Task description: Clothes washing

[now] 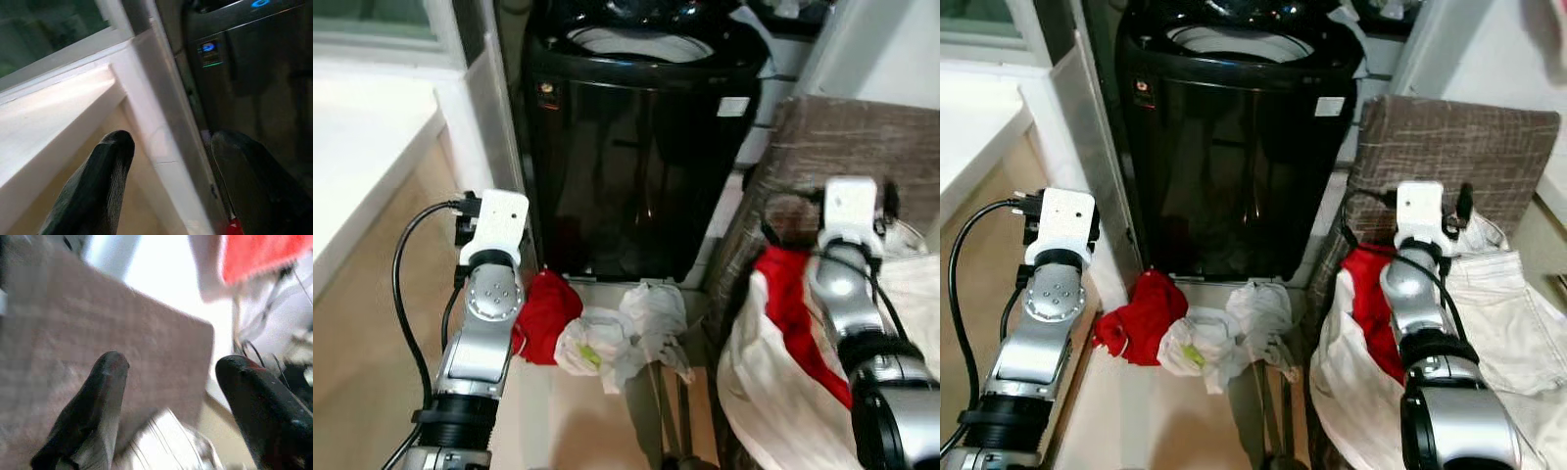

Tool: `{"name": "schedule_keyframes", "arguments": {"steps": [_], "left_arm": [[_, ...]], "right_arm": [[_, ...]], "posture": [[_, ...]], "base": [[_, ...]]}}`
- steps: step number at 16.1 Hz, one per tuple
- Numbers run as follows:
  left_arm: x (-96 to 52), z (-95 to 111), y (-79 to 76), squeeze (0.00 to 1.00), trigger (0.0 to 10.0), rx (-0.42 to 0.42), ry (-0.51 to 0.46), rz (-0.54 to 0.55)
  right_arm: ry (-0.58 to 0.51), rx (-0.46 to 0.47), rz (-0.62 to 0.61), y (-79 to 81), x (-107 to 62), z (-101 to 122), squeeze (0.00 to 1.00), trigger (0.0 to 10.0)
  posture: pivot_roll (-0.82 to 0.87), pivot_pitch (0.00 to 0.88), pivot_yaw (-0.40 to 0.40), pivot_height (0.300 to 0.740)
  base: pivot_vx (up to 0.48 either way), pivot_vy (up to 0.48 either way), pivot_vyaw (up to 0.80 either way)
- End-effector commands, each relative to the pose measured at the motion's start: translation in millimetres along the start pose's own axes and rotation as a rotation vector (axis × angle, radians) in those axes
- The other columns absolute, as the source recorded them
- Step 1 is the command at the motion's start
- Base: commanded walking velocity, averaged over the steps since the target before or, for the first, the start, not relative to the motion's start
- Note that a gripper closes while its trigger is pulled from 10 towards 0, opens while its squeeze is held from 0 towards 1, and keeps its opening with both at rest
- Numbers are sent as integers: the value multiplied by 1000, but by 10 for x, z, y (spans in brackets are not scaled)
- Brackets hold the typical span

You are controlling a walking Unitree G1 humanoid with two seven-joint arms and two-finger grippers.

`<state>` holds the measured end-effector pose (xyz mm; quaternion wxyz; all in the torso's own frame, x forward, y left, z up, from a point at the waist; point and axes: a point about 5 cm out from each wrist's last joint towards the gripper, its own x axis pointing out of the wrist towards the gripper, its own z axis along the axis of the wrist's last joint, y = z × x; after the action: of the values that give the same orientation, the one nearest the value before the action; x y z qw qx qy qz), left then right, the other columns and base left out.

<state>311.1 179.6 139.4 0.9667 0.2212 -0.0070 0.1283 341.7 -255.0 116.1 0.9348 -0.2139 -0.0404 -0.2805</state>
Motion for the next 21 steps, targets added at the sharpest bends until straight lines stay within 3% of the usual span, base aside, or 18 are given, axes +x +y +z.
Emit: {"name": "schedule_keyframes", "arguments": {"steps": [1, 4, 6, 7, 10, 11, 13, 15, 16, 18, 21], "left_arm": [[36, 68, -74, 0, 10000, -2, -27, -46], [53, 81, -128, 0, 10000, 7, -38, -81], [52, 98, -156, 0, 10000, 17, -51, -101], [28, 110, -159, 0, 10000, 33, -66, -119], [-30, 69, -151, 0, 10000, 28, -72, -175], [-45, 126, -166, 0, 10000, 23, -125, -243], [-97, 272, -192, 0, 10000, 55, -242, -480], [-154, 315, -157, 0, 10000, 84, -275, -598], [-201, 340, -134, 0, 10000, 108, -285, -639], [-292, 357, -121, 0, 10000, 117, -288, -693], [-404, 302, -60, 0, 10000, 118, -239, -735]], "right_arm": [[32, 50, -8, -6, -41, -42, 1000, 10000], [103, 120, 33, 105, -237, -180, 1000, 10000], [193, 222, 65, 168, -340, -256, 1000, 10000], [247, 307, 44, 134, -357, -270, 1000, 10000], [220, 303, -28, -39, -272, -222, 1000, 10000], [229, 296, -45, -97, -252, -245, 1000, 10000], [317, 278, -93, -221, -256, -436, 1000, 10000], [417, 279, -90, -247, -288, -589, 1000, 10000], [486, 282, -67, -228, -321, -696, 43, 10000], [565, 251, -53, -208, -402, -829, 0, 10000], [621, -36, 23, -254, -569, -1045, 0, 10000]], "posture": [[-6, 0, -6, 740], [-22, 0, 4, 740], [-35, 5, 9, 740], [-37, 34, 18, 740], [-36, 55, 39, 740], [-34, 58, 43, 740], [-18, 80, 61, 740], [-10, 103, 75, 740], [4, 131, 94, 740], [35, 158, 114, 740], [80, 175, 131, 740]], "base": [[0, 0, 0], [0, 0, 0], [0, 0, 0], [0, 0, 0], [0, 0, 0], [0, 0, 0], [0, 0, 0], [0, 0, 0], [0, 0, 0], [0, 0, 0], [0, 0, 0]]}}
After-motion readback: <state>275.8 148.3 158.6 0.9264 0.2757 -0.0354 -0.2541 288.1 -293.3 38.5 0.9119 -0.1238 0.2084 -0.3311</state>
